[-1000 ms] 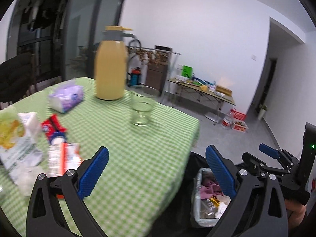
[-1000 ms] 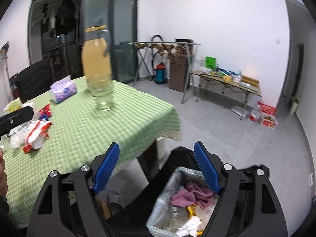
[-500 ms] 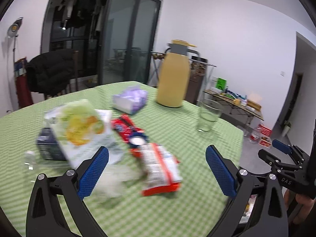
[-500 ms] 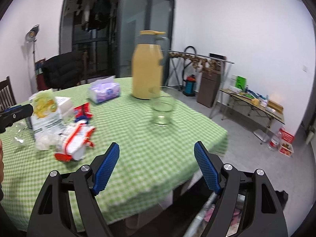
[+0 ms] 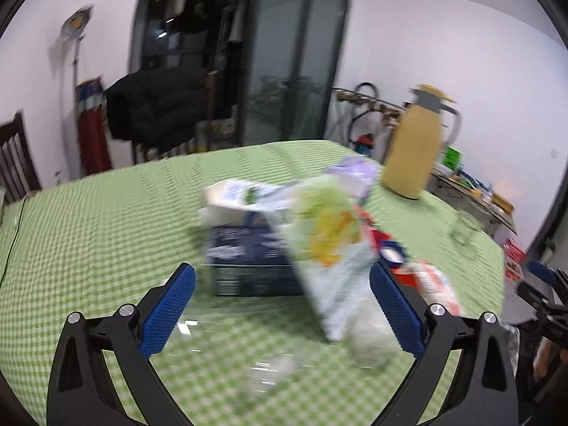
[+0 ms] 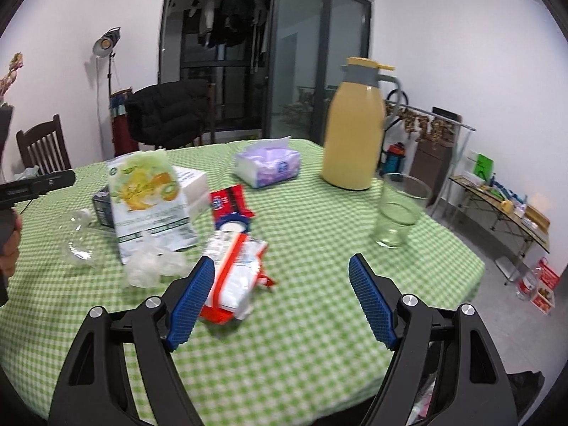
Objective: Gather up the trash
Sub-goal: 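Move both open grippers back over the table toward the remaining trash, then grasp the clear plastic bottle with the left gripper while the right gripper grasps a clear plastic bag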
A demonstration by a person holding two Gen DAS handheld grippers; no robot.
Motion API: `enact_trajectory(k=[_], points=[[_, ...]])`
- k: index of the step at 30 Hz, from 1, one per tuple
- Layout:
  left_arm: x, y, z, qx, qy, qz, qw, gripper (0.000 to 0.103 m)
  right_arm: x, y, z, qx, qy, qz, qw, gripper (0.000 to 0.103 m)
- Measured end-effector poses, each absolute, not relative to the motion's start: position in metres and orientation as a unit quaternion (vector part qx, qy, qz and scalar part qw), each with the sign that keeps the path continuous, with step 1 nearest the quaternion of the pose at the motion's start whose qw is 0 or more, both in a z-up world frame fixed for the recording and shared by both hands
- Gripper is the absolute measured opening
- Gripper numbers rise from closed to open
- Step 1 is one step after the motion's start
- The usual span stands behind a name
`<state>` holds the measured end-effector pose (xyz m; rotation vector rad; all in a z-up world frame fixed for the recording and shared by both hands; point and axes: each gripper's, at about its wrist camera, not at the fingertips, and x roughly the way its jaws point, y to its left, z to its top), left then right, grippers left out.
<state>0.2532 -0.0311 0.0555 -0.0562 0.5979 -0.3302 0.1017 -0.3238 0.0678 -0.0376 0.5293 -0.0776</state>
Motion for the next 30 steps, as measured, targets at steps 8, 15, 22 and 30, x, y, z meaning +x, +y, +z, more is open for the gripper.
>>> enact_trajectory(k=[8, 15, 22, 30], points=[[0.279, 0.003, 0.015, -0.04, 0.369, -0.147, 0.917, 0.095, 0.119, -0.287, 0.058, -0.029, 0.272, -0.009, 0.962, 0.075], [0.278, 0.014, -0.007, 0.062, 0.378, -0.129, 0.915, 0.095, 0.126, -0.26, 0.043, -0.039, 0.285, 0.018, 0.958, 0.075], [0.29, 0.047, -0.021, 0.011, 0.422, -0.119, 0.899, 0.083, 0.132, -0.247, 0.033, -0.037, 0.296, 0.033, 0.954, 0.075], [0.292, 0.042, -0.018, -0.013, 0.409, -0.128, 0.903, 0.08, 0.142, -0.221, 0.027, -0.048, 0.303, 0.058, 0.95, 0.075]])
